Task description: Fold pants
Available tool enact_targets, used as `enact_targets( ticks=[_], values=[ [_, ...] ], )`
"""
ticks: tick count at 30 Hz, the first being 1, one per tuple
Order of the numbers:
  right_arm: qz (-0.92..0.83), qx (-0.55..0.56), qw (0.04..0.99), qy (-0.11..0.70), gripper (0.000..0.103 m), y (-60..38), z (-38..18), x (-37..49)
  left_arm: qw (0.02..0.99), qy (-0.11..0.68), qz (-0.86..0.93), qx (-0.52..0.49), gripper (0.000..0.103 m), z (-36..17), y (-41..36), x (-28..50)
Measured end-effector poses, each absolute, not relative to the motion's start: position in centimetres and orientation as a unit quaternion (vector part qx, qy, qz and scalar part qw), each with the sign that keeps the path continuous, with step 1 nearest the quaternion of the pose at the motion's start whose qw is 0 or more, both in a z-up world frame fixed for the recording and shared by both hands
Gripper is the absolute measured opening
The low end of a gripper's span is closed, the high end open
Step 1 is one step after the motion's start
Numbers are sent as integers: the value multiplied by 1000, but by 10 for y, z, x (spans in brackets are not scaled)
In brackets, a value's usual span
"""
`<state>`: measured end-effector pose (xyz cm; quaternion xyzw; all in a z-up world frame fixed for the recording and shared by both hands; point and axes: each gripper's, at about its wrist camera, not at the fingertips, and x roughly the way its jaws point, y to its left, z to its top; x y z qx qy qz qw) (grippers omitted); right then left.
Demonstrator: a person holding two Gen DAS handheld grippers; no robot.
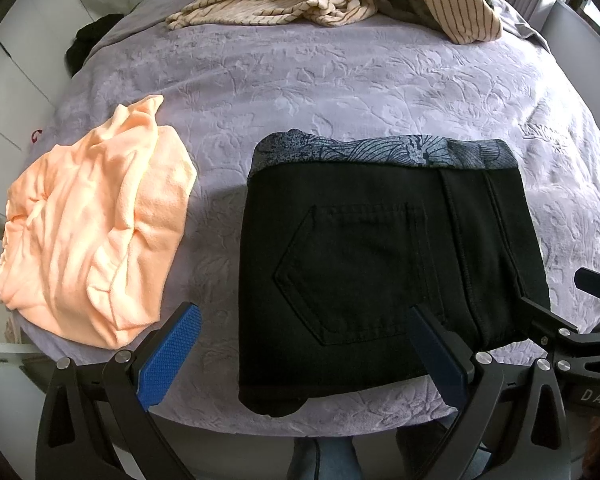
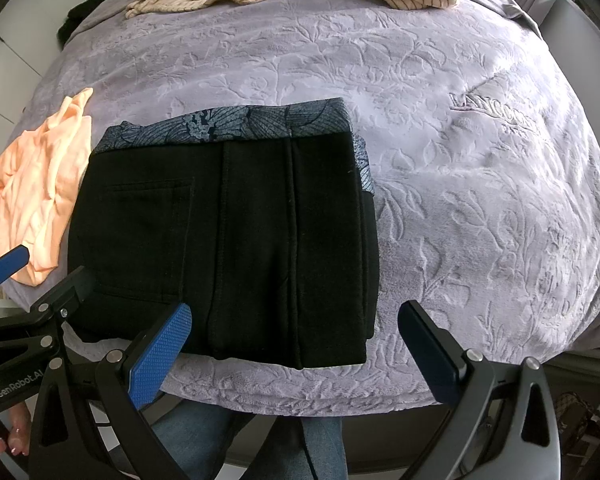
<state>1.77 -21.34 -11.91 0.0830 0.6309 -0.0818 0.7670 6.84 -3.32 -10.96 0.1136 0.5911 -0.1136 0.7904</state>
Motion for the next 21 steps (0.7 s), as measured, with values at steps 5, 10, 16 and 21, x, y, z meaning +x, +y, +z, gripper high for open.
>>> enact_targets(
  ticks=[5, 10, 16, 21],
  values=[
    [-82, 84, 766, 632, 103, -213, -120, 17, 789, 593, -112, 111, 103, -111, -34, 68],
    [-81, 84, 766, 632, 103, -213, -120, 18, 789, 595, -113, 110, 103, -111, -34, 68],
    [-81, 85, 766, 632, 103, -213, -121, 19, 789, 595, -113, 108, 103, -111, -34, 69],
    [-82, 85, 765, 633, 103, -213, -122, 19, 793, 589, -114, 107, 103, -109, -37, 69]
  ],
)
